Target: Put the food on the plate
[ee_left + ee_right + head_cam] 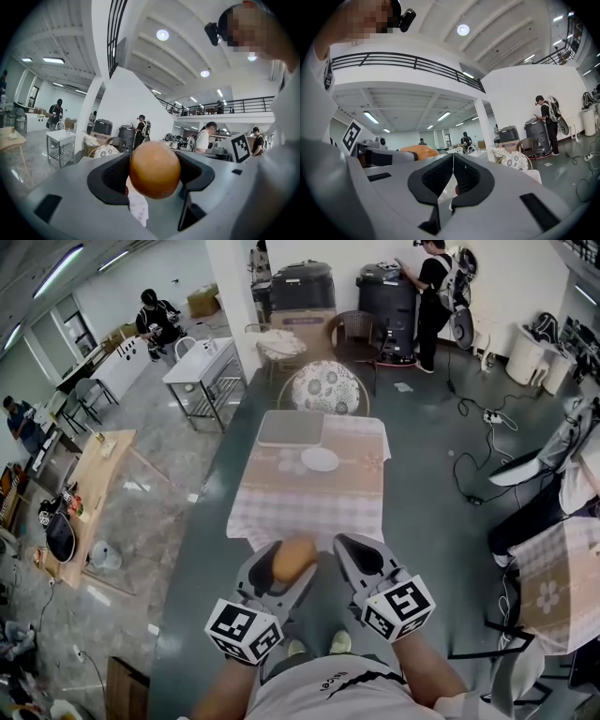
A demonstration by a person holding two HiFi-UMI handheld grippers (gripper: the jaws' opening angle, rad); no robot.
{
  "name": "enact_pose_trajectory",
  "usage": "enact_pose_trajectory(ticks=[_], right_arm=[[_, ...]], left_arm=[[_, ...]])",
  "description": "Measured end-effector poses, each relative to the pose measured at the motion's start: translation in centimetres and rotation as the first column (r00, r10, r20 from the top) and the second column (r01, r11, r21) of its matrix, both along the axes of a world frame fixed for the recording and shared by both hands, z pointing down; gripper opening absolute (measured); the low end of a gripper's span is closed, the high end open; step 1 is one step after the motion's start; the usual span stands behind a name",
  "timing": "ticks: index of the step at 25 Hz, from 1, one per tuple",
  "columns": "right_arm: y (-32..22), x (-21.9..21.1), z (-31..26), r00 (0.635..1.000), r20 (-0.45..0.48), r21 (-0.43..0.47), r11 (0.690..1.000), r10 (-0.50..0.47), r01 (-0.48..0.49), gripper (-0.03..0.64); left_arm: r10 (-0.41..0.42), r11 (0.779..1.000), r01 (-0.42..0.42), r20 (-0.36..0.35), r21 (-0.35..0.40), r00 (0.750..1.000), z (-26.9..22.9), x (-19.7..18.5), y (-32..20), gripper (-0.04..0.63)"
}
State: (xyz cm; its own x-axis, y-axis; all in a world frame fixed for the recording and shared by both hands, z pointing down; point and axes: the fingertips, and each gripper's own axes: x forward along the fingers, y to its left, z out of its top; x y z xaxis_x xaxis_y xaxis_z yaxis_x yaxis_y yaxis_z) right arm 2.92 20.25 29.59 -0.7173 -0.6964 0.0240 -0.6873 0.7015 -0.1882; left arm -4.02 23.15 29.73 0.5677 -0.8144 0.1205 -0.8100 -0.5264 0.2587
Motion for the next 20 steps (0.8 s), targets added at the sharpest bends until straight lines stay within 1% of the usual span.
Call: enact_pose_trajectory(ticks=[8, 15, 20], right_arm=[[-1.2, 3.2, 0.7, 1.0, 0.009, -0.002, 1.0, 0.009, -0.009, 0.015], [-2.4, 4.2, 0.9, 1.0, 0.004, -0.012, 1.0, 0.017, -0.017, 0.015], [-4.3, 4.2, 1.4, 0.999, -0.005, -0.023, 0.999, 0.035, -0.035, 0.015]], left_arm=[[-0.031, 1.0, 0.031, 0.022, -0.001, 0.999, 0.6, 1.9, -1.7, 0.308], [-0.05, 0.999, 0.05, 0.022, -0.018, 0.999, 1.4, 1.7, -3.7, 0.308], [-0.041, 0.999, 0.041, 0.015, -0.025, 0.999, 1.9, 1.5, -6.0, 0.308]])
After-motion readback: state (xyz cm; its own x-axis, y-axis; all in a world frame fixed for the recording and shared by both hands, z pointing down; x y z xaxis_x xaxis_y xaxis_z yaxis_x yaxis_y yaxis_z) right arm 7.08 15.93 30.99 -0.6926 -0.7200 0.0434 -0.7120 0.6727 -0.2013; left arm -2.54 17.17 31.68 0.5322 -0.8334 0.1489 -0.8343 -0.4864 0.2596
